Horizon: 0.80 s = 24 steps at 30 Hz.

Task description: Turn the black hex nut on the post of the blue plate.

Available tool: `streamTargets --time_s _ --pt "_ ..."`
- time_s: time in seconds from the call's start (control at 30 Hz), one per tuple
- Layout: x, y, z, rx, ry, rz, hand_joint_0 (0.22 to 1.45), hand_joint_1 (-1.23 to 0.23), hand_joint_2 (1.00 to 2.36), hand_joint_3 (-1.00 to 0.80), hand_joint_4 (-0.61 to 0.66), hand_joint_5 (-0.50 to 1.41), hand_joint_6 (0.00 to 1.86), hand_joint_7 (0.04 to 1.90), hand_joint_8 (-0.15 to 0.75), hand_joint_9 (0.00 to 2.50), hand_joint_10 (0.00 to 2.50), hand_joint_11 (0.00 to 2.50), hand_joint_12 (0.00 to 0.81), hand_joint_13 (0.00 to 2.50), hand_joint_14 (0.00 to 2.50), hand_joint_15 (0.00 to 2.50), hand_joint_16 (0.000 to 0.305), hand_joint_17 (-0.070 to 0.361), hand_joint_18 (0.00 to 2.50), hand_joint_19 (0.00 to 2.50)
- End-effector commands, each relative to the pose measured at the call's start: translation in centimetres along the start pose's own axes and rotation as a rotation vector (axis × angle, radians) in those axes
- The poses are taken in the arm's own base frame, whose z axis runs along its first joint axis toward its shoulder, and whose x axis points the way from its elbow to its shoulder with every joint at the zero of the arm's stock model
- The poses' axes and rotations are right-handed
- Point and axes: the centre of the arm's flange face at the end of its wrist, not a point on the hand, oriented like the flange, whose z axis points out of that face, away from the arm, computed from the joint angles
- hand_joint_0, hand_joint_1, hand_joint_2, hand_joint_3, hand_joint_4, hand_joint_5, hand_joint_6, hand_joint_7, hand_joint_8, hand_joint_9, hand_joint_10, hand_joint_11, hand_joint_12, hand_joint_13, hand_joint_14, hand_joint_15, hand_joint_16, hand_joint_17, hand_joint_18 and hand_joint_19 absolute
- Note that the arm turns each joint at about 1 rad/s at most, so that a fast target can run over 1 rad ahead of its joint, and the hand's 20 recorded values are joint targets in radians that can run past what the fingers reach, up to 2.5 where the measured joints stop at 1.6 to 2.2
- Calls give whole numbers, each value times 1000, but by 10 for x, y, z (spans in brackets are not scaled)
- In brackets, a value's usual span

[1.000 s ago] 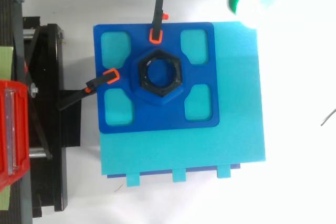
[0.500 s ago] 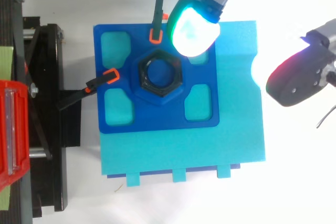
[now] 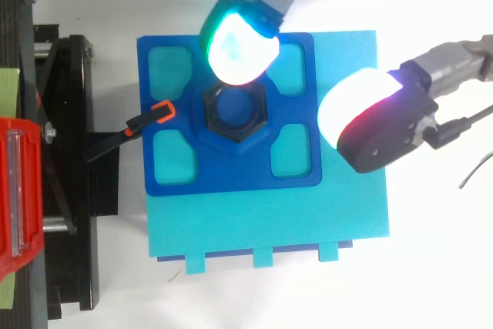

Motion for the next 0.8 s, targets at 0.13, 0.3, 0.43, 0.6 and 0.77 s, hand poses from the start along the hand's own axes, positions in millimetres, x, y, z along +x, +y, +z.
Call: streamTargets --time_s 0.13,0.3,0.43,0.6,0.77 --pt "15 -11 38 25 43 -20 475 -488 1000 -500 122 -254 502 778 235 248 5 155 334 0 0 0 49 111 0 0" --pt "20 -6 43 22 30 -24 474 -487 1000 -500 123 -253 502 773 235 251 5 152 333 0 0 0 49 111 0 0" --pt "21 -4 44 16 21 -27 474 -486 1000 -500 123 -253 502 774 235 251 4 143 331 0 0 0 49 110 0 0" --pt "22 -6 43 23 31 -52 474 -483 1000 -500 124 -253 502 774 235 250 5 151 331 0 0 0 49 111 0 0" --pt "24 -8 40 42 51 -71 474 -484 1000 -500 123 -253 502 774 234 250 5 142 329 0 0 0 49 110 0 0"
